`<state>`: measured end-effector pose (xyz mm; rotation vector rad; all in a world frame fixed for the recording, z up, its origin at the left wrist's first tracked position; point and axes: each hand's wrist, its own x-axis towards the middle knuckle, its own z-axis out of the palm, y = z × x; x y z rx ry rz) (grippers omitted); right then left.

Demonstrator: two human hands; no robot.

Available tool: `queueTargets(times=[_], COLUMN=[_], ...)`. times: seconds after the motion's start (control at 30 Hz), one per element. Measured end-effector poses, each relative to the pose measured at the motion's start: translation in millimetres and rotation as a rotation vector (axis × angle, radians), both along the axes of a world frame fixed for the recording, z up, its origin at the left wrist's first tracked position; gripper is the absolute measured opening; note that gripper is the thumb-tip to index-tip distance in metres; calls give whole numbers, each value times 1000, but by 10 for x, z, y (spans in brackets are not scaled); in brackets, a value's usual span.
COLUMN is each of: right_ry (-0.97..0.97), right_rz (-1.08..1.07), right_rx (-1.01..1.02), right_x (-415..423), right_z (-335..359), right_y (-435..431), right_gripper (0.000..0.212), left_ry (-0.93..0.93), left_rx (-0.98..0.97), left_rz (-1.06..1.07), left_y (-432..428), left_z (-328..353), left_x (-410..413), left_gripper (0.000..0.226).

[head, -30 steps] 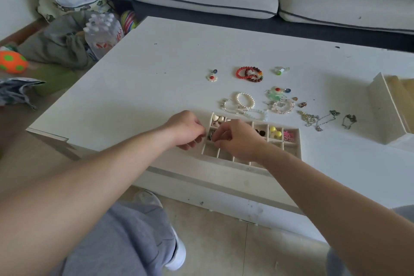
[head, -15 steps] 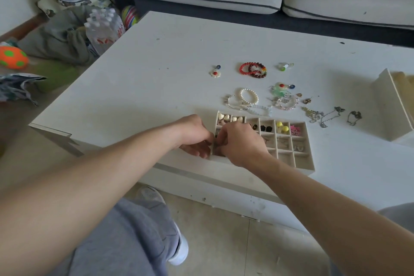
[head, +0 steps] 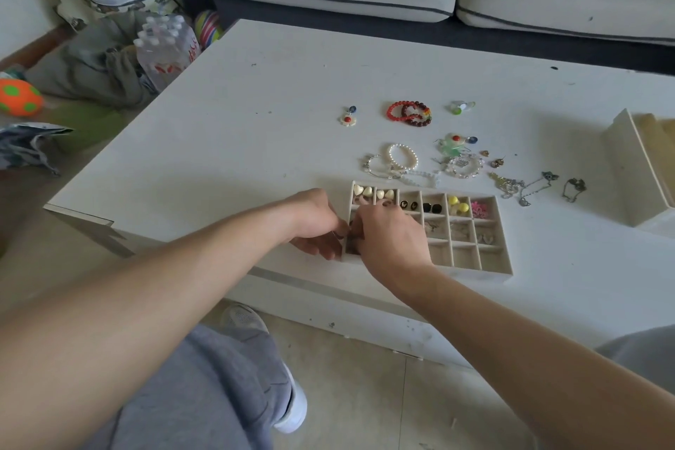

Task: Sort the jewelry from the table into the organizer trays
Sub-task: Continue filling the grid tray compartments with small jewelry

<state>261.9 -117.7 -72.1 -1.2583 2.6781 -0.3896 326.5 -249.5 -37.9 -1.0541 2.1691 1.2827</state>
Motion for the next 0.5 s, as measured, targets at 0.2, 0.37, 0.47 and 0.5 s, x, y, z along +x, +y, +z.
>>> queueTargets(times=[0.2, 0.37, 0.47, 0.5], right_ry=[-243, -474, -589, -614], right_rz=[-58, -85, -86, -83], right_rx=[-85, -120, -120, -120], right_x=[-107, -306, -345, -346], right_z=[91, 204, 215, 215], right_y=[56, 116, 137, 144], right_gripper=[23, 32, 33, 32], left_ry=[-15, -16, -21, -21], left_rx=[-2, -24, -84, -104], left_rz=[-17, -60, -93, -102], left_y=[-12, 4, 16, 25], left_z=[8, -10, -43, -55], left_x=[-9, -11, -19, -30], left_gripper=[21, 19, 24, 27])
